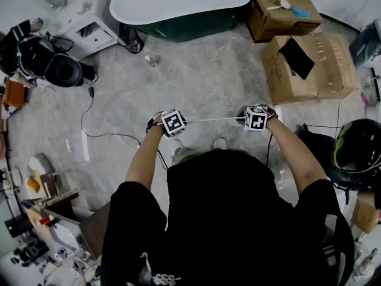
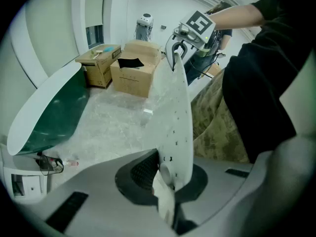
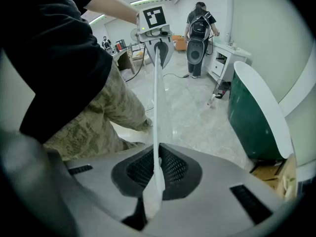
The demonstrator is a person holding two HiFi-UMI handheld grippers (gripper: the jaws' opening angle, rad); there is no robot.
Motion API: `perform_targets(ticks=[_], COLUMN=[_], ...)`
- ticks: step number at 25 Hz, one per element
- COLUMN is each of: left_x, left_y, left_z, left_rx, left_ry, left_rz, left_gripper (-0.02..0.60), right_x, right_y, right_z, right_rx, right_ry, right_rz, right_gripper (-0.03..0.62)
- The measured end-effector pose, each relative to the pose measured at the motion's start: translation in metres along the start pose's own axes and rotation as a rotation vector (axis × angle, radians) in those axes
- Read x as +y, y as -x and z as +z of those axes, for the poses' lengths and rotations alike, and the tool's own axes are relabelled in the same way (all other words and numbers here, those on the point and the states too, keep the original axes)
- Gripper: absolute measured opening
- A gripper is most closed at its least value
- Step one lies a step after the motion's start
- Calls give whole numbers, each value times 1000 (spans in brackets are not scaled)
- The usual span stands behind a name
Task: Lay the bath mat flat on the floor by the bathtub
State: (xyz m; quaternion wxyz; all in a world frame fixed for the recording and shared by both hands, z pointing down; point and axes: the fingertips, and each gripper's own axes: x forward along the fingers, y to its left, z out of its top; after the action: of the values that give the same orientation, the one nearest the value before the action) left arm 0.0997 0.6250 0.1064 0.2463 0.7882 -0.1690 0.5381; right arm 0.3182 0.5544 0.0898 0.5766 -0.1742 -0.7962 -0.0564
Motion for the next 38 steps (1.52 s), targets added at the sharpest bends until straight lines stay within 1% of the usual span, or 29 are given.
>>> perform_targets(ticks=[2,4,7,9,12,15,18,20,23,27,29,32,34,38], left_x=[-1,3,10,7,10,17,30,43,63,98,116,152,177,230], left_y=[2,5,14,19,27,28,27,25,18,14,12,12,13,7], left_z=[4,9,20,28,35,35,37,38,38,38,36,37,39,54], left_rx=[2,4,0,-3,14,15,8,-3,-21,-44,-39,-43,-51,-70], left_ry=[2,2,-4,-20,-48,-40,-31,-25,-13,-37,-41,-45,-55,-57], left_rz=[-1,14,50,55,74,79,73,69,43,1,-29,-66,-81,-76], left_gripper=[28,29,29,29,28,29,28,28,28,28,28,28,28,28], right_x=[3,3,-2,-5,-15,-24,-37,-48,-68,-102,-119,-150,-171,-215], right_y=[6,11,19,24,30,32,32,30,24,19,20,20,17,13], right_z=[2,2,-1,-4,-3,0,-2,-3,-2,5,9,17,21,17], right_rx=[-8,-11,-21,-22,-10,4,14,21,35,56,64,83,95,104], right_ry=[25,41,24,9,41,71,71,58,31,3,16,39,36,-33], right_rz=[16,26,27,16,6,5,1,-8,-18,-18,-3,19,33,36], right_gripper=[28,28,28,28,28,28,28,28,28,28,28,28,28,28])
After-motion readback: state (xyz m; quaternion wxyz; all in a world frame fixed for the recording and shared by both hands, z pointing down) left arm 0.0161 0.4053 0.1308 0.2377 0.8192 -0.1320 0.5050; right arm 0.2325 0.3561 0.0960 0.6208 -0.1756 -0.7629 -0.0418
